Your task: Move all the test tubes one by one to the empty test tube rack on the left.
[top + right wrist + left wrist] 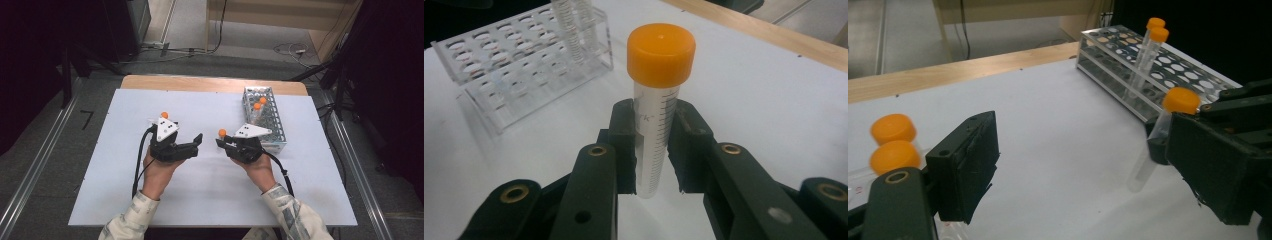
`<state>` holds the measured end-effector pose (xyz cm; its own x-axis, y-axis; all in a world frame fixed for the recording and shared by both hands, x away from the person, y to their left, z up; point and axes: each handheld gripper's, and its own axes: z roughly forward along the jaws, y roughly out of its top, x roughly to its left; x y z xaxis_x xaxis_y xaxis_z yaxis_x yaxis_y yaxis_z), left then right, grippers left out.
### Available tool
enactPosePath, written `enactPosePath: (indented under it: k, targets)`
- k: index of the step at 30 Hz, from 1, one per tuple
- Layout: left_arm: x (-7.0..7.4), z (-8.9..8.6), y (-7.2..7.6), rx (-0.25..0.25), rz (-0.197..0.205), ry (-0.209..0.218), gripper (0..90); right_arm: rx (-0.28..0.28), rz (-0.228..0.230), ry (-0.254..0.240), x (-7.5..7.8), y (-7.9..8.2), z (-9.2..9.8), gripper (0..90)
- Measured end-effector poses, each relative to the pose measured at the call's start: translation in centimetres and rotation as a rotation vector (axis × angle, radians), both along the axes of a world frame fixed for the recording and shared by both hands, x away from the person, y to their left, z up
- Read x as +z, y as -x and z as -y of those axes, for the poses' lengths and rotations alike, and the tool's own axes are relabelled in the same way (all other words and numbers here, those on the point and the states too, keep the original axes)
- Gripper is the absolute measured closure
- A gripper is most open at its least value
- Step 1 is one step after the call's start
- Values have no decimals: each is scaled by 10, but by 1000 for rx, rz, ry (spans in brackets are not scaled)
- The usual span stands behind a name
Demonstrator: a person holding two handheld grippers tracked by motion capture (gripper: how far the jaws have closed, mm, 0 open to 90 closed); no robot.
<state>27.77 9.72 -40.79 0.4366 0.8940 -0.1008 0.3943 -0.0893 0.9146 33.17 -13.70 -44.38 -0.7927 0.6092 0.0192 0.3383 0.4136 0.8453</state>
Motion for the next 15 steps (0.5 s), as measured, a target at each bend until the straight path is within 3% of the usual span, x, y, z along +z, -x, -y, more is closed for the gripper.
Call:
enactPosePath:
  k: [5, 8, 15]
  targets:
    - [-3, 13, 3, -88, 0, -21, 183, 31, -10, 9, -5, 5, -11, 717]
    - [-6, 20, 5, -142, 3, -27, 265, 54, -11, 6, -5, 8, -16, 717]
    - [-11, 24, 6, -173, 0, -36, 422, 97, -14, 7, -5, 16, -26, 716]
